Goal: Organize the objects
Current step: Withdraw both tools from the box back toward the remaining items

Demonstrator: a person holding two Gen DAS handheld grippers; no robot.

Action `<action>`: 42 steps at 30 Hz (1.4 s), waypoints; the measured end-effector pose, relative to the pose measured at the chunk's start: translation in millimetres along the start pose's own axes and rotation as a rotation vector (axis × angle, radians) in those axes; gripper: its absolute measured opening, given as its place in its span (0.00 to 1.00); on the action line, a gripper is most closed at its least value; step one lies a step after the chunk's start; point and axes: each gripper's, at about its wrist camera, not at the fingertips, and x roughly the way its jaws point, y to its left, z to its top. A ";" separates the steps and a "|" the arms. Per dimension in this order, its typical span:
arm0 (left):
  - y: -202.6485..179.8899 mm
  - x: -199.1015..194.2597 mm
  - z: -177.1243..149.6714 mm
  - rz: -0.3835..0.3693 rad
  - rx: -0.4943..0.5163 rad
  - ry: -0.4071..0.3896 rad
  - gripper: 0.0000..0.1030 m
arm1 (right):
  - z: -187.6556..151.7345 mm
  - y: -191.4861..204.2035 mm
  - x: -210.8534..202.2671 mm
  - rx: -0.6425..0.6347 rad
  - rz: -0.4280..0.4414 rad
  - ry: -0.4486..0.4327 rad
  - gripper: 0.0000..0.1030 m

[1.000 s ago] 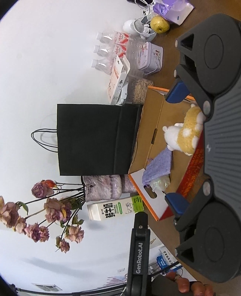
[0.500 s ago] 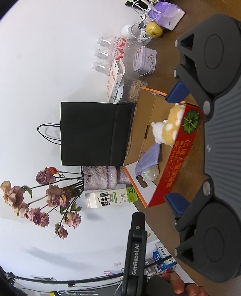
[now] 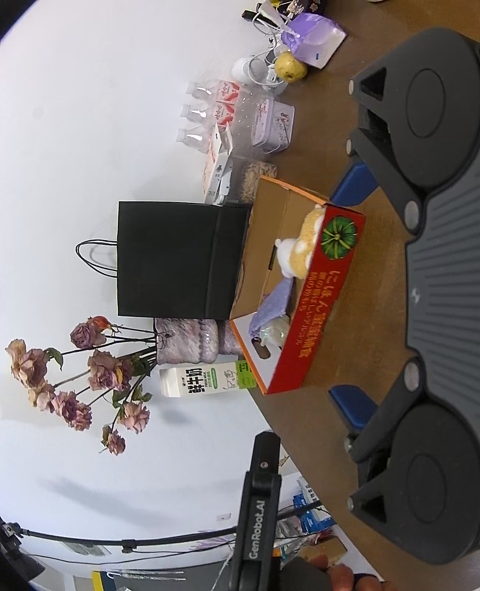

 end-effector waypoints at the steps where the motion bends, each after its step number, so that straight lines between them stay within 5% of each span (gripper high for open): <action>1: 0.0 -3.2 -2.9 0.001 0.000 0.001 1.00 | -2.9 0.4 -3.0 -0.001 0.000 0.001 1.00; 28: 43.5 -76.1 -101.2 0.060 -0.017 0.071 1.00 | -87.9 67.2 -55.1 -0.040 0.087 0.081 1.00; 42: 85.8 -84.5 -129.4 0.094 -0.046 0.114 1.00 | -112.0 109.1 -32.3 -0.055 0.162 0.169 1.00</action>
